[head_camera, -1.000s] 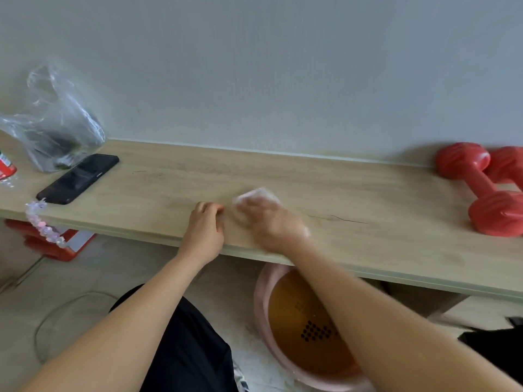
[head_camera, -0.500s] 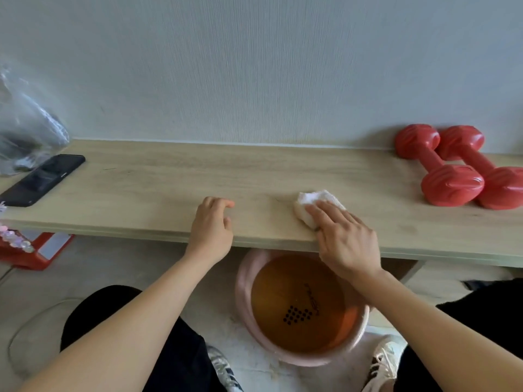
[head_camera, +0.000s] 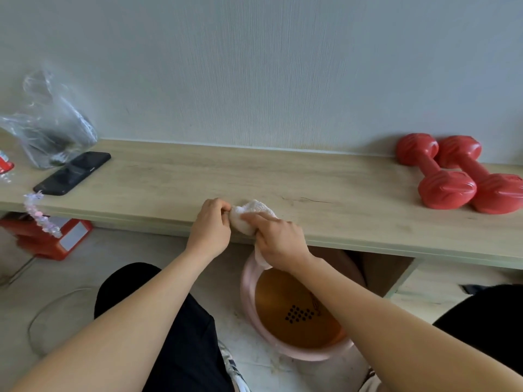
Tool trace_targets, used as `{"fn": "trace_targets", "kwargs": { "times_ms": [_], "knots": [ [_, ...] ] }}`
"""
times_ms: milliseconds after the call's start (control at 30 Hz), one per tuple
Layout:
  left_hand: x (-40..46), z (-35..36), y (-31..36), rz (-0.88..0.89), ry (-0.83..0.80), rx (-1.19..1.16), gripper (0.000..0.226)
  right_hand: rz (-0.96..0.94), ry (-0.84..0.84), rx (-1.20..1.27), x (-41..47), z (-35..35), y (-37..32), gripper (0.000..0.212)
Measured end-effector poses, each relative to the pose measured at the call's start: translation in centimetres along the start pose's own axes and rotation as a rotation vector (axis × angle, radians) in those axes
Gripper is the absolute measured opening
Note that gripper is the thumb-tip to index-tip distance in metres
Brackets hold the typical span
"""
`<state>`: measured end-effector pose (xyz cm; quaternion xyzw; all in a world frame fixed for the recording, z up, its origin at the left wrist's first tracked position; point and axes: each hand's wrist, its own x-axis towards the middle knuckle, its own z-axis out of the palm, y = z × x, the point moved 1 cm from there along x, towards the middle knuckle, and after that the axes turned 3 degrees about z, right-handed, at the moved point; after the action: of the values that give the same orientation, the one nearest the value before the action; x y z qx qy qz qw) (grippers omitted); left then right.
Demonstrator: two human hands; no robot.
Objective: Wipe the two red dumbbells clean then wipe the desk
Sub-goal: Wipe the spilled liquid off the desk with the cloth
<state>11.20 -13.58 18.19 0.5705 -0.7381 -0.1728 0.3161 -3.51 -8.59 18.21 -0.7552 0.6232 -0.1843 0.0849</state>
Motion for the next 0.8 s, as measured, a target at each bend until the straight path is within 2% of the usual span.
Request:
{"fn": "trace_targets", "kwargs": {
  "times_ms": [200,300,433,800],
  "knots": [
    [-2.2,0.3,0.6,0.028,-0.023,-0.077,0.016,0.021,-0.032,0.197,-3.4,-0.9,0.5,0.049],
    [-3.6,1.4,1.1,0.083,-0.114,-0.094,0.011,0.089,-0.157,0.234,-5.9,0.0,2.3,0.05],
    [-5.5,4.5,1.2,0.093,-0.274,-0.058,0.015,0.236,-0.21,0.294,-7.1,1.7,5.6,0.049],
    [-4.5,14.5,-1.7,-0.09,-0.482,0.02,0.028,0.483,-0.256,0.235,-5.6,11.0,13.5,0.05]
  ]
}}
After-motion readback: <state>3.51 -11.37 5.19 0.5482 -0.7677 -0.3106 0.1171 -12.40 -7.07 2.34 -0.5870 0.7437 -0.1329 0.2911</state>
